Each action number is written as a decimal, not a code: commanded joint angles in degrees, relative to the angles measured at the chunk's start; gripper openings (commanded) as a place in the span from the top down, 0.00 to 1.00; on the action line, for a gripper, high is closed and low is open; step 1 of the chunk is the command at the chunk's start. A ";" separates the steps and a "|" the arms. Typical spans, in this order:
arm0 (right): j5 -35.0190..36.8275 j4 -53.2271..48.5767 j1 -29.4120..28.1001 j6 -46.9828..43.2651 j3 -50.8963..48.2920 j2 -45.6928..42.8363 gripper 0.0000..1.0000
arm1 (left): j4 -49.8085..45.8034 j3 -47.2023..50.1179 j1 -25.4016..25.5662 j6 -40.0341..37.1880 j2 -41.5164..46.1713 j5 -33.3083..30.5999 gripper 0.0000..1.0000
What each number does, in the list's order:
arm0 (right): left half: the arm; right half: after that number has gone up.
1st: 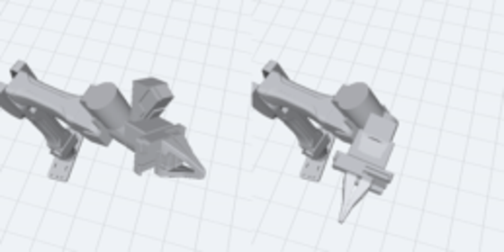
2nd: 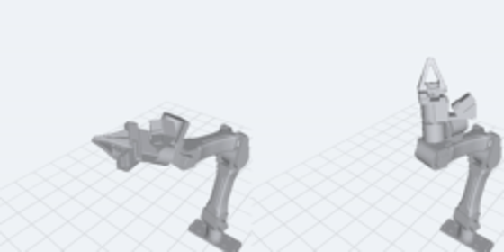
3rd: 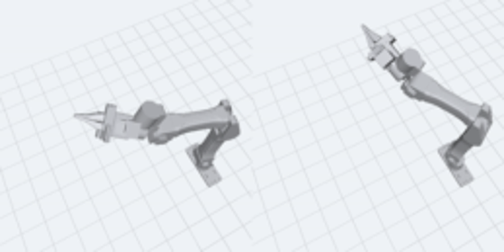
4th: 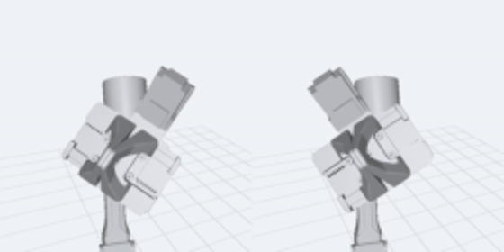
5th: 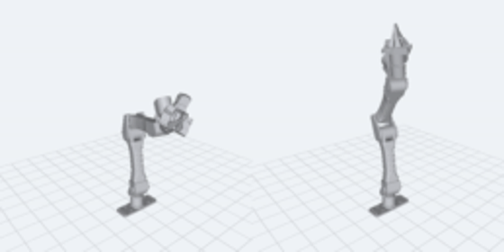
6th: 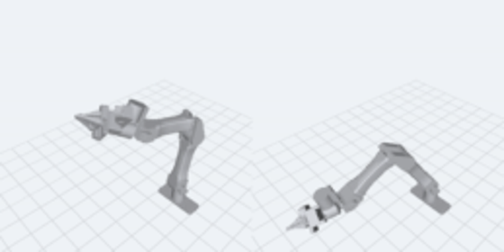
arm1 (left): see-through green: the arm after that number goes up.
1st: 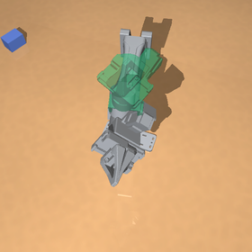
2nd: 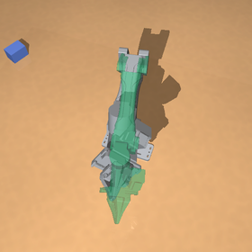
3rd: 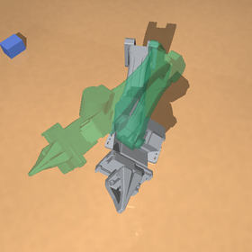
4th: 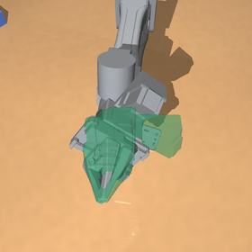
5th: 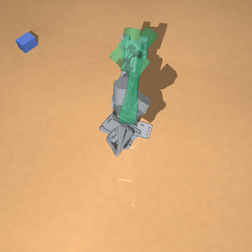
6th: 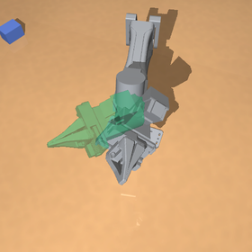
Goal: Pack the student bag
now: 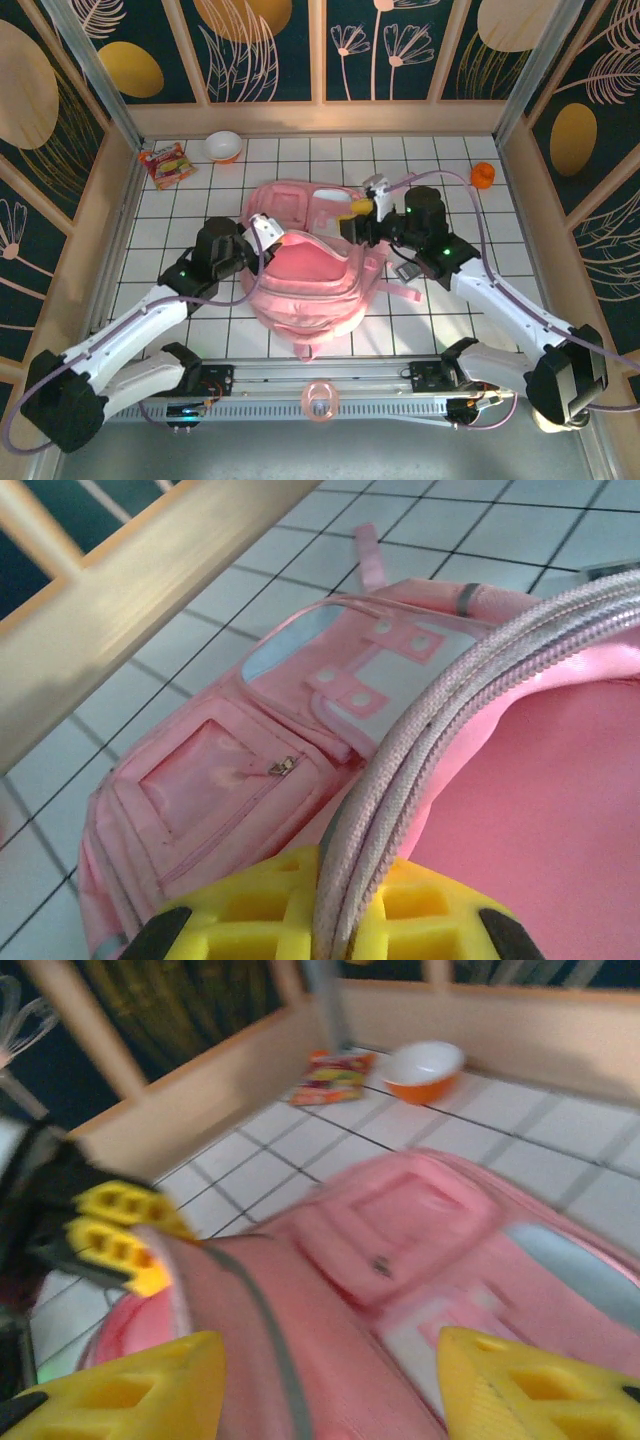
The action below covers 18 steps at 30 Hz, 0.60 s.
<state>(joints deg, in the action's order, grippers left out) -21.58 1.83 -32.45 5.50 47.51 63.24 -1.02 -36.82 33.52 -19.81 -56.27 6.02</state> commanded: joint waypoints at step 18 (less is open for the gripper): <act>25.28 -44.30 13.36 54.54 -2.51 6.93 0.32 | 1.01 -0.27 -0.47 15.82 1.09 -10.33 0.94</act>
<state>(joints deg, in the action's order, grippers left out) 1.74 -38.87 -19.46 55.90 44.69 67.64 -4.12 -36.64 33.50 -6.72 -55.13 -2.46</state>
